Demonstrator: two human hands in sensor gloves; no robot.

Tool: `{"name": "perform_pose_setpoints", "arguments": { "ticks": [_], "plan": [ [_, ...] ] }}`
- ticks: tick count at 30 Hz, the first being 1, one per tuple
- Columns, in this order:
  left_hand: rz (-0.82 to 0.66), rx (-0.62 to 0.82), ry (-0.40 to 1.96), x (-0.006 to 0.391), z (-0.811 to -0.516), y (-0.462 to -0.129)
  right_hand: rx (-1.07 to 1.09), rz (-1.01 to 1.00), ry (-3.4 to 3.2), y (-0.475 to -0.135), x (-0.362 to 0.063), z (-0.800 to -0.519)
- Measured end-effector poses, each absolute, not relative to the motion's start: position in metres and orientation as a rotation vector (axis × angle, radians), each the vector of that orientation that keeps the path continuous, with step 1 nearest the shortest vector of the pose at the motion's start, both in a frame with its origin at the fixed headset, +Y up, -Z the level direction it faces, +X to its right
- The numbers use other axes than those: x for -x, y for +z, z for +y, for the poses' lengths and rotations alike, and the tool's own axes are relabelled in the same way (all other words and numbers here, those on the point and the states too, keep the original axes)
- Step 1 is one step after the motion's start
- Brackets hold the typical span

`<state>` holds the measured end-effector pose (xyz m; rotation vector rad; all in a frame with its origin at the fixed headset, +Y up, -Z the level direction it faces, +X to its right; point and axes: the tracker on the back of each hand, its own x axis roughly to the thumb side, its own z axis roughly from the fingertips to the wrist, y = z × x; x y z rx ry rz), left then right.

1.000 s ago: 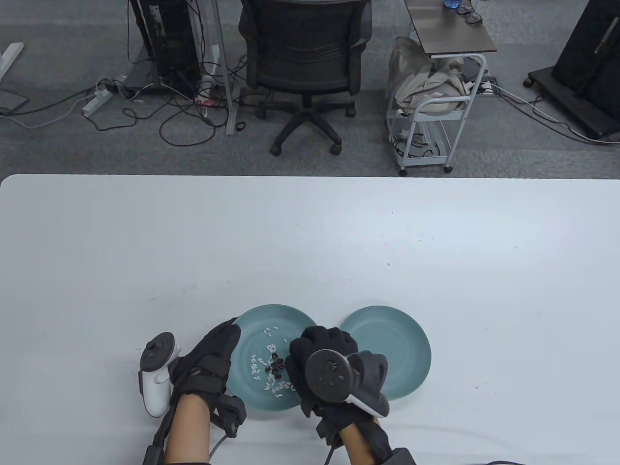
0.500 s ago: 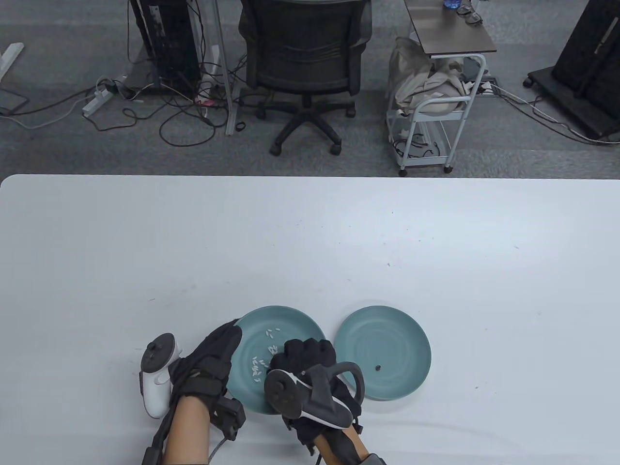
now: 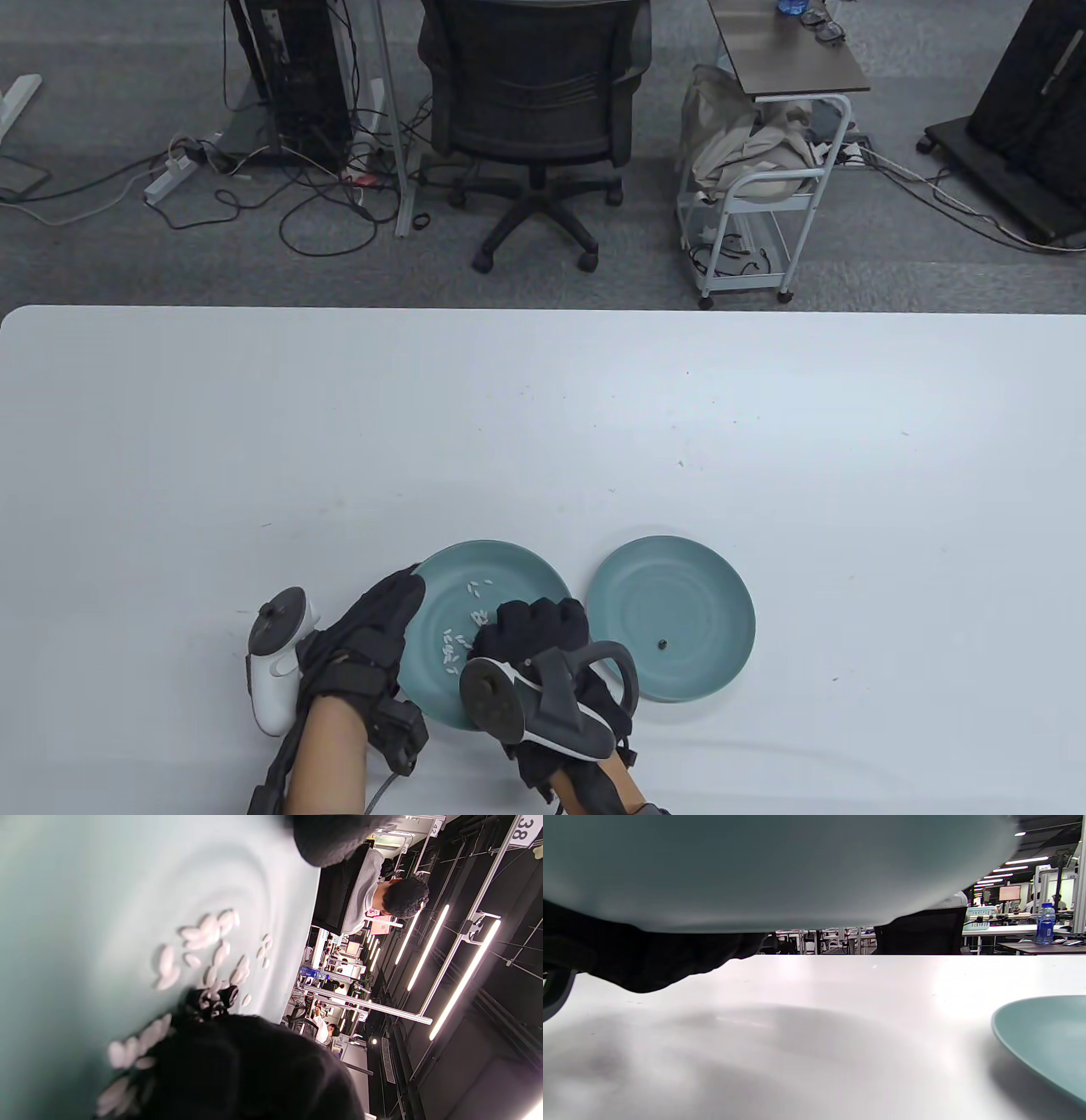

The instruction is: Pick coffee beans with hand pinch into plate

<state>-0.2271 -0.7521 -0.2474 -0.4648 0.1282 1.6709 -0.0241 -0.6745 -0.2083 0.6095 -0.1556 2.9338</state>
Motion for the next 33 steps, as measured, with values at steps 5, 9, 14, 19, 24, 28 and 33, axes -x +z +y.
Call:
{"name": "perform_pose_setpoints", "arguments": {
  "ticks": [5, 9, 14, 19, 24, 28, 33],
  "plan": [
    [0.129, 0.479, 1.667, 0.226, -0.753, -0.247, -0.553, -0.118, 2.940, -0.210, 0.019, -0.676],
    [0.123, 0.495, 1.676, 0.225, -0.753, -0.247, -0.549, -0.091, 2.931, -0.208, 0.018, -0.675],
    [0.121, 0.504, 1.674, 0.224, -0.754, -0.247, -0.565, 0.022, 2.953, -0.208, 0.020, -0.673],
    [0.118, 0.514, 1.670, 0.224, -0.754, -0.248, -0.580, 0.120, 2.961, -0.208, 0.017, -0.670],
    [0.122, 0.503, 1.667, 0.224, -0.753, -0.247, -0.579, 0.069, 2.935, -0.209, 0.015, -0.672],
    [0.127, 0.495, 1.663, 0.225, -0.753, -0.247, -0.577, 0.060, 2.894, -0.210, 0.012, -0.673],
    [0.120, 0.497, 1.662, 0.225, -0.753, -0.247, -0.552, 0.076, 2.840, -0.212, 0.006, -0.671]
  ]
}}
